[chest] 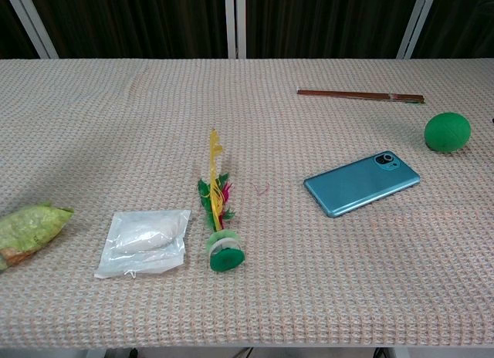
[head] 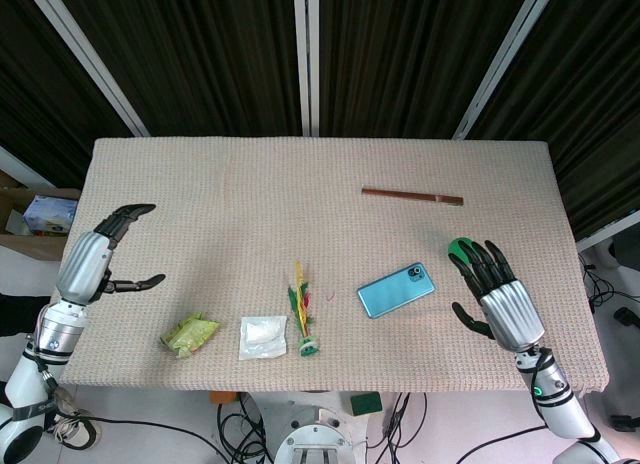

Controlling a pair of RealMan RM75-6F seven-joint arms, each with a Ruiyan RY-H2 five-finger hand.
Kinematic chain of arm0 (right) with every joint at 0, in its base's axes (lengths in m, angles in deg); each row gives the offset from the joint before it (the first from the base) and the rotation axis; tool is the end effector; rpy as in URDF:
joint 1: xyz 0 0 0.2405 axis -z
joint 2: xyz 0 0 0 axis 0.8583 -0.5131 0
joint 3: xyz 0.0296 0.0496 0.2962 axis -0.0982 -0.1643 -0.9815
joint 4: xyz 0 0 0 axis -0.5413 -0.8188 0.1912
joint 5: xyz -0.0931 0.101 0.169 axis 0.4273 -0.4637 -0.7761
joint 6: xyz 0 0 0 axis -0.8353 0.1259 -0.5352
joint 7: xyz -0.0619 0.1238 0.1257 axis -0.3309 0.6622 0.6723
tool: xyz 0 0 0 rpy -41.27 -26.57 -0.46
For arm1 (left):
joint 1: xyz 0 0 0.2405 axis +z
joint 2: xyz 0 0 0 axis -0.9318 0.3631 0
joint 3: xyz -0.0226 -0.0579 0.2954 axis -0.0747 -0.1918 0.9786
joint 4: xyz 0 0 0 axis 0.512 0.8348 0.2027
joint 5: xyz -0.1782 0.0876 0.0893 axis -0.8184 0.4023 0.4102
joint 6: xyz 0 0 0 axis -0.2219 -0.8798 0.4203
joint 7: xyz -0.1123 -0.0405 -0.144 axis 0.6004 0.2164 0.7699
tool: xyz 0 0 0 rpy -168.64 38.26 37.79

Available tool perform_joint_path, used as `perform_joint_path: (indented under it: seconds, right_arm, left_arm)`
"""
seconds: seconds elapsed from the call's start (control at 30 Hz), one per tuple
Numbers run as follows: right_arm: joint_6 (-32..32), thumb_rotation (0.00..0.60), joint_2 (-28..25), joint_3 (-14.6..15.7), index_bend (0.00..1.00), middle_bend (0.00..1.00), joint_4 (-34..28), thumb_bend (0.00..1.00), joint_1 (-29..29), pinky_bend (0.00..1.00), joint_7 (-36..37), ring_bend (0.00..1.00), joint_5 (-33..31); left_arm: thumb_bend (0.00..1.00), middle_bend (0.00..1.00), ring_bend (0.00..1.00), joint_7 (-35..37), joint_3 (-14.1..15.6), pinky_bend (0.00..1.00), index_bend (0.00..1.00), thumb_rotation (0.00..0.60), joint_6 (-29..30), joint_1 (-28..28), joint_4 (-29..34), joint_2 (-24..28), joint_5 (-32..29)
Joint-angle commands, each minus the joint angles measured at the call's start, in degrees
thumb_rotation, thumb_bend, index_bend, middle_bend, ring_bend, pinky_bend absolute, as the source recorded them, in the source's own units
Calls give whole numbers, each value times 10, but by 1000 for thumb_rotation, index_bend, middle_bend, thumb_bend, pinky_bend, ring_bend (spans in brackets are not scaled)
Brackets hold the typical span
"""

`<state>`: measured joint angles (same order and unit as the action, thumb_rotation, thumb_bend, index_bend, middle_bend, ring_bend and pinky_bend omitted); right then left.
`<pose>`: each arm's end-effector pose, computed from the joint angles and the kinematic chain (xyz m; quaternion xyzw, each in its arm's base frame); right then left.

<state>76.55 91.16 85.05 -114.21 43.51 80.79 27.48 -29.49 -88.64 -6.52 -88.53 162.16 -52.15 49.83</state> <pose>-0.2768 -0.2757 0.0844 0.6804 -0.2386 0.5127 0.4662 -0.2547 0.3251 0.1618 -0.5760 -0.4416 -0.5769 0.3747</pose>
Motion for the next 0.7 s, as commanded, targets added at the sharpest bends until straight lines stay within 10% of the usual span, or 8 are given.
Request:
perform_joint_path:
  seconds: [0.03,0.33,0.7]
  right_arm:
    - [5,571,0,-2,0,0,1,349,1,0,5,0,-4]
    - [-21,570,-5,10,0,0,2,348,-4,0,-10,0,-8]
    - [-252,571,-37,37,0,0,-105,327,-59,0,-202,0,-83]
  left_arm:
    - [18,154,138,5,6,237,137,600,-1,-2,3,4,7]
    - [18,150,132,-3,15,235,137,600,-6,-6,6,12,11]
    - [23,149,131,-27,23,233,138,600,-21,-13,4,9,3]
